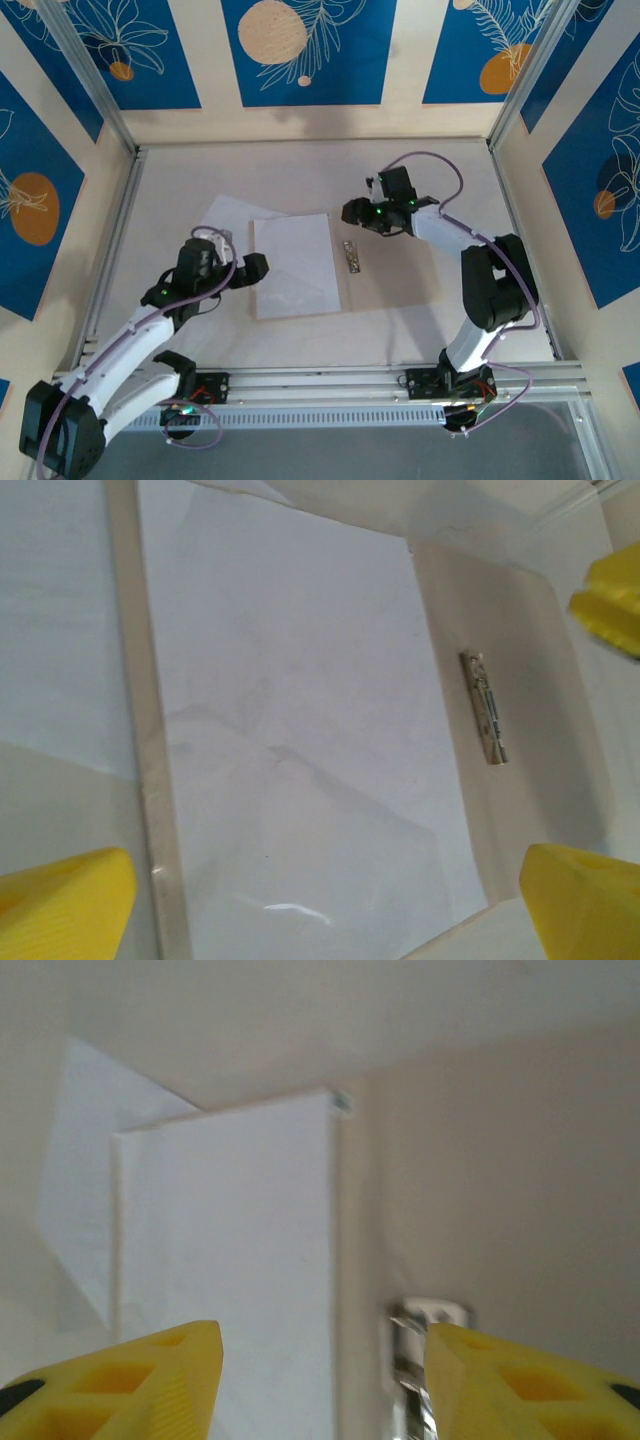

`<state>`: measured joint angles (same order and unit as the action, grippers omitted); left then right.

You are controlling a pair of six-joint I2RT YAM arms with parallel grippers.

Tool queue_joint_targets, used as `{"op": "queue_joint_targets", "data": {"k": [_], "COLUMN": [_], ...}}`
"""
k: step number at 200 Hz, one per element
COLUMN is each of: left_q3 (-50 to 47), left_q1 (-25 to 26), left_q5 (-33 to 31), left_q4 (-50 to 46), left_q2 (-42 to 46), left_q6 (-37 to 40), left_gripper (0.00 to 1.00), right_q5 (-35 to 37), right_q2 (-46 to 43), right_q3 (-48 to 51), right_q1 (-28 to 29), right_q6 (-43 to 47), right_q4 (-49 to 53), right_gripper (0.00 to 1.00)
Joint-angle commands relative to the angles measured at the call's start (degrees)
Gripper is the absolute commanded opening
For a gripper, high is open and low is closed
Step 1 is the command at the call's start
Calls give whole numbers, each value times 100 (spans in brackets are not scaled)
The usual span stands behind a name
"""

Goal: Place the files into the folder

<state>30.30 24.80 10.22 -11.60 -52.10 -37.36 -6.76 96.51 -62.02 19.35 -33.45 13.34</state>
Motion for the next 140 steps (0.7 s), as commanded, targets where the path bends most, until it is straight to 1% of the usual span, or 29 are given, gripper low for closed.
{"op": "queue_joint_targets", "data": {"k": [1,19,37,50,66,86,140], "left_q3": [438,939,1506,1940,2476,3240,4780], "left_q1": [349,603,745,879,1067,1249,1608], "left_q5": [41,-140,-263,-418,-653,-1074,-1822], "left_q4": [-105,-351,-660,-931,-1183,-1685,-2378], "left_q2": [-501,-1062,-1706,-2245,-2877,-3640,-5340], "left_q6": [-8,91,286,499,895,1343,2090], "left_gripper": [98,97,97,97,93,89,87], "right_q5": [129,283,354,458,728,956,1339], "right_q2": [-301,-476,-574,-635,-716,-730,-917], "right_q3": [520,825,1035,1191,1416,1581,2248], "right_q1": [-4,-23,-2,75,211,329,436], "right_q6": [-666,-993,-1383,-1594,-1937,-2130,-2545], "right_q4": [-13,-100,-100,-175,-281,-356,-770], "right_gripper": [57,57,57,57,57,57,57]}}
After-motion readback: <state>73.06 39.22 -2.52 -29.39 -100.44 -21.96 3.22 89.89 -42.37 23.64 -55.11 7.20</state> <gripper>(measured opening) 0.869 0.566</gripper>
